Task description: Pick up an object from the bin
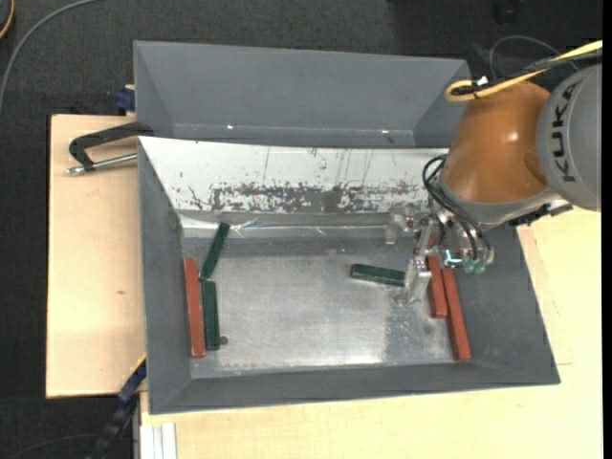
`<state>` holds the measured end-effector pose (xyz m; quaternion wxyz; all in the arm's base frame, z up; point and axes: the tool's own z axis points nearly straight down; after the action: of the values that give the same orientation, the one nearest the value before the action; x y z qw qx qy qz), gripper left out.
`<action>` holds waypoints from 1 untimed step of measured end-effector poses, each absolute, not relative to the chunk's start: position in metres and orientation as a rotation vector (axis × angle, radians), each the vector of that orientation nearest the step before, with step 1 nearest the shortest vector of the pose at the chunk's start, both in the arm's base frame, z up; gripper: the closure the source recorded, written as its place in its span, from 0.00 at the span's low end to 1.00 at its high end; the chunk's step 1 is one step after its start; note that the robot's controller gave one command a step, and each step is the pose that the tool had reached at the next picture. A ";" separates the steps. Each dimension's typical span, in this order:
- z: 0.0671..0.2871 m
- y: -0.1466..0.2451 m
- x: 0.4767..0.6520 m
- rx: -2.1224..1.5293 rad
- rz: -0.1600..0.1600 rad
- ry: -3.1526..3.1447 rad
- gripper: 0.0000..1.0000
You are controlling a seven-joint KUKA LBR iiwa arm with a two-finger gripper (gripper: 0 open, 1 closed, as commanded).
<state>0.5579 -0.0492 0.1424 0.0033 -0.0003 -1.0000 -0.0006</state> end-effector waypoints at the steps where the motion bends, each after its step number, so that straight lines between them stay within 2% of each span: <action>1: 0.068 -0.030 0.568 -0.636 -0.004 -3.071 0.00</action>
Offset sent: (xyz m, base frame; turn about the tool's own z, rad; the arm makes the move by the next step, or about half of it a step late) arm 0.0110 0.0168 -0.0724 0.4094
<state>0.5681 -0.0303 0.0682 0.0026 -0.2028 -0.9792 -0.0011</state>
